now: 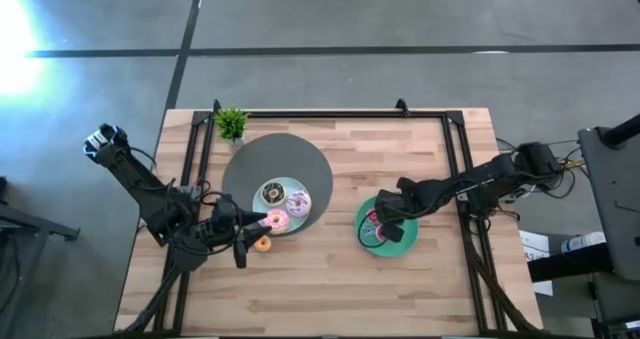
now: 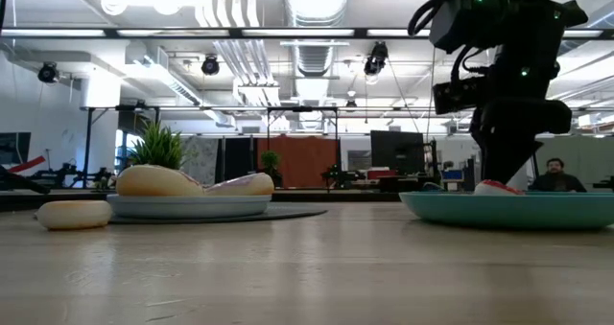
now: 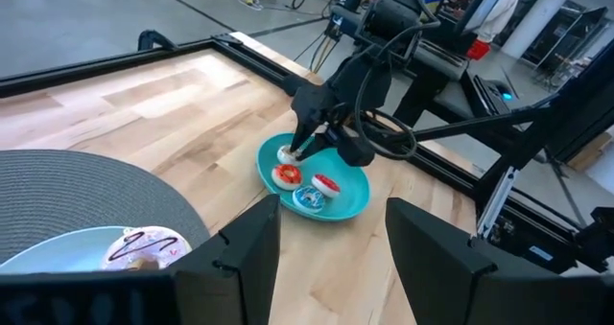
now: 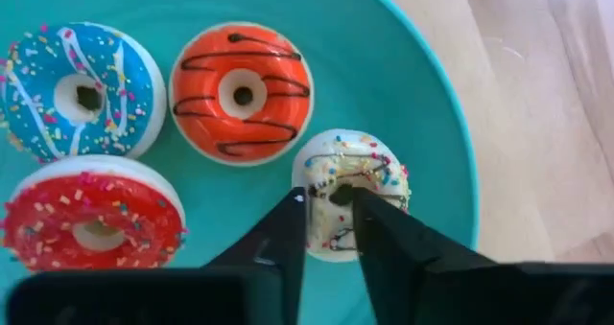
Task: Pick & Place donuts
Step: Put the small white donut on the green plate, then put the small yellow donut on the green plate
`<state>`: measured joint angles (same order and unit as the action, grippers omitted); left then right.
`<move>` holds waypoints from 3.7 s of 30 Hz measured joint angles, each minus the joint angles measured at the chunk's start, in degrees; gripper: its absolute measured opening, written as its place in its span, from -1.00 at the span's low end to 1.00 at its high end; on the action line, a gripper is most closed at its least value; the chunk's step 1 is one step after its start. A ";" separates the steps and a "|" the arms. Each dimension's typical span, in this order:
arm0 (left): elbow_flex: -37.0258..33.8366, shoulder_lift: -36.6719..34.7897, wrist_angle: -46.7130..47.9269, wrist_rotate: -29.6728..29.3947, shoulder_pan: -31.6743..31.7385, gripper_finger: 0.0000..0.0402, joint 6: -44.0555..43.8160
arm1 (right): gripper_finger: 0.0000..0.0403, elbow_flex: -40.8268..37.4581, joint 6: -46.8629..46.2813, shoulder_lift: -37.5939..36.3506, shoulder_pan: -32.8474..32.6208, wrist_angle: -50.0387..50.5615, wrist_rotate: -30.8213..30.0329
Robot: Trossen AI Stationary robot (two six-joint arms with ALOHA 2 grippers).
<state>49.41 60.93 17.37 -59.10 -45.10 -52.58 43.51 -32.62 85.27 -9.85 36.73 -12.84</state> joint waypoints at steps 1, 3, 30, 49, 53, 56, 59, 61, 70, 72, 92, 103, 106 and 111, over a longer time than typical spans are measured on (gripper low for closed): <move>0.00 0.00 0.08 0.01 0.01 -0.18 0.00 | -0.52 0.00 0.00 0.00 0.00 0.03 0.00; 0.00 0.00 0.24 0.03 -0.01 -0.18 -0.05 | -0.38 -0.02 0.04 -0.36 0.00 0.07 0.47; -0.07 24.66 14.01 26.94 0.16 -0.33 -3.52 | -0.08 10.64 14.10 -8.55 -4.63 0.35 -8.31; -4.93 27.85 11.66 32.03 3.58 -0.33 -6.49 | -0.08 10.12 13.55 -8.55 -4.63 0.50 -8.31; -6.32 28.35 11.54 31.65 5.05 -0.33 -7.83 | -0.08 10.10 13.55 -8.55 -4.63 0.49 -8.31; -7.18 28.39 11.59 31.83 6.27 -0.33 -8.78 | -0.09 10.10 13.53 -8.55 -4.63 0.48 -8.31; -7.57 28.39 11.67 32.28 7.26 -0.39 -8.81 | -0.09 10.10 12.87 -8.56 -4.63 0.46 -8.28; -7.59 28.39 11.76 32.47 7.67 -0.49 -8.57 | -0.09 10.10 12.40 -8.57 -4.63 0.45 -8.28; -7.56 28.36 12.43 32.18 8.02 -0.98 -8.57 | -0.14 10.08 11.63 -8.57 -4.63 0.37 -8.26; -7.01 28.03 12.71 32.46 8.03 -0.99 -9.41 | -0.14 10.05 11.65 -8.57 -4.63 0.26 -8.24; 0.90 14.30 -18.64 52.52 22.68 -1.00 18.02 | -0.09 16.84 39.45 -2.87 -5.00 -18.36 2.85; 3.54 17.49 -20.11 57.60 30.05 -1.00 24.91 | -0.01 29.05 40.33 4.65 -6.53 -10.01 2.13; 3.54 18.68 -22.05 58.09 30.86 -1.00 25.62 | -0.01 30.40 40.35 5.31 -6.54 -10.36 0.81; 3.52 20.59 -25.98 58.15 32.24 -1.00 25.81 | -0.01 30.89 40.58 5.80 -6.54 -10.73 0.90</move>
<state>52.93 81.51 -8.61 -0.95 -12.86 -26.76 74.40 7.96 91.08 -16.38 26.00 -11.94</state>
